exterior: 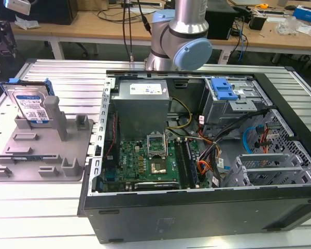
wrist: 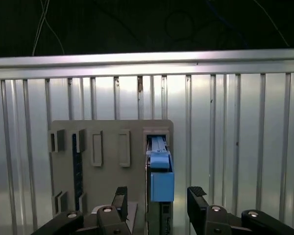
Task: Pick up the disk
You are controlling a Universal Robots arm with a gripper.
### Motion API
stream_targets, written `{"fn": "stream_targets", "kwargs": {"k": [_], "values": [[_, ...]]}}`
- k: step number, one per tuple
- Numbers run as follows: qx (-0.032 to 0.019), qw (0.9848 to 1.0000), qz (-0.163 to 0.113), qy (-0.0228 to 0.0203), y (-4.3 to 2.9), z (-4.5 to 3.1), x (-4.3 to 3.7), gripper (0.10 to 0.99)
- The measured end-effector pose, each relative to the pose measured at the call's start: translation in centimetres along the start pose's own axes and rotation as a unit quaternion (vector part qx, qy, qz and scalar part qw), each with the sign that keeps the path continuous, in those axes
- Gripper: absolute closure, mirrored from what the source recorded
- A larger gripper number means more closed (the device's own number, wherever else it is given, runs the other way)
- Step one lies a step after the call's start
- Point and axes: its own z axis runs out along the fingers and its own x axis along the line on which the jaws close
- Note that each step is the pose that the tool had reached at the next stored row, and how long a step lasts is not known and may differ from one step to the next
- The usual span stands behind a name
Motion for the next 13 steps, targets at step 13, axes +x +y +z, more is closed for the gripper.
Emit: {"fn": "stream_targets", "kwargs": {"k": [13], "values": [[-0.0101, 0.9999, -0.001, 0.0001, -0.3, 1.14, 0.05, 0.486]]}}
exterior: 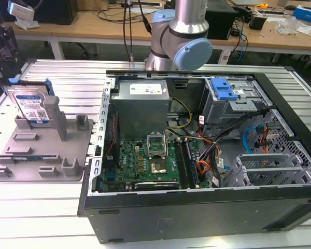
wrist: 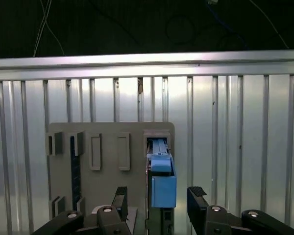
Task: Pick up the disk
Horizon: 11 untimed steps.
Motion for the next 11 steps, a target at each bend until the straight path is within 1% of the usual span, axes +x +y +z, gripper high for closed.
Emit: {"fn": "stream_targets", "kwargs": {"k": [1, 3, 11], "values": [[0.0, 1.0, 0.0, 0.0, 0.0, 0.14, 0.04, 0.486], [0.0, 1.0, 0.0, 0.0, 0.03, 0.66, 0.12, 0.486], [0.0, 1.0, 0.0, 0.0, 0.05, 1.66, 0.08, 0.486]]}}
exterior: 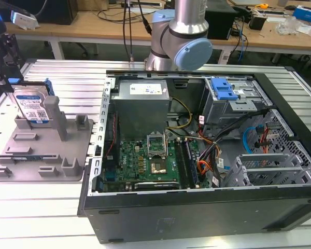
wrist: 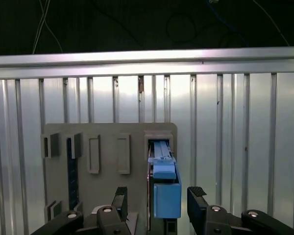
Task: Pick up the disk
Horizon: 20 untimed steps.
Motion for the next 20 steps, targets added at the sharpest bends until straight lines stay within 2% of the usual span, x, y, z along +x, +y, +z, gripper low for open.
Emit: {"fn": "stream_targets", "kwargs": {"k": [5, 12, 20], "values": [[-0.0017, 1.0, 0.0, 0.0, 0.02, 0.62, -0.05, 0.486], [-0.002, 1.0, 0.0, 0.0, 0.03, 0.67, -0.05, 0.486], [-0.003, 1.0, 0.0, 0.0, 0.06, 1.28, -0.1, 0.498]]}}
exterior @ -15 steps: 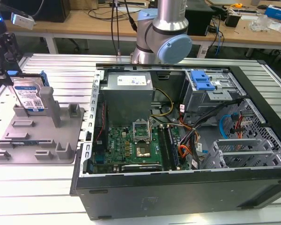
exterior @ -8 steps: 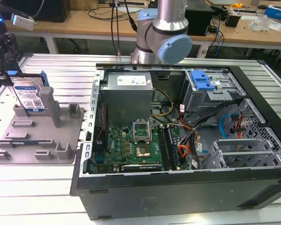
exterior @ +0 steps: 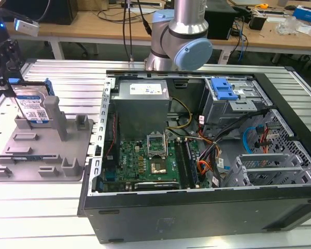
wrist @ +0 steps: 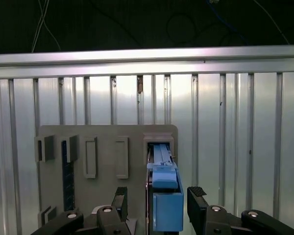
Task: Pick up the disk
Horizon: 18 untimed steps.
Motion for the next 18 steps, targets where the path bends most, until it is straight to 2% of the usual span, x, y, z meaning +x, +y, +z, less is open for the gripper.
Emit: {"fn": "stream_targets", "kwargs": {"k": [2, 9, 13, 18], "values": [[0.0, 1.0, 0.0, -0.0002, 0.0, 0.09, -0.01, 0.635], [-0.0006, 1.0, 0.0, -0.0006, -0.02, 0.31, -0.09, 0.635], [-0.0073, 0.9999, 0.014, -0.0025, -0.08, 0.48, -0.23, 0.635], [-0.0087, 0.9998, 0.017, -0.0049, -0.12, 0.53, -0.23, 0.635]]}}
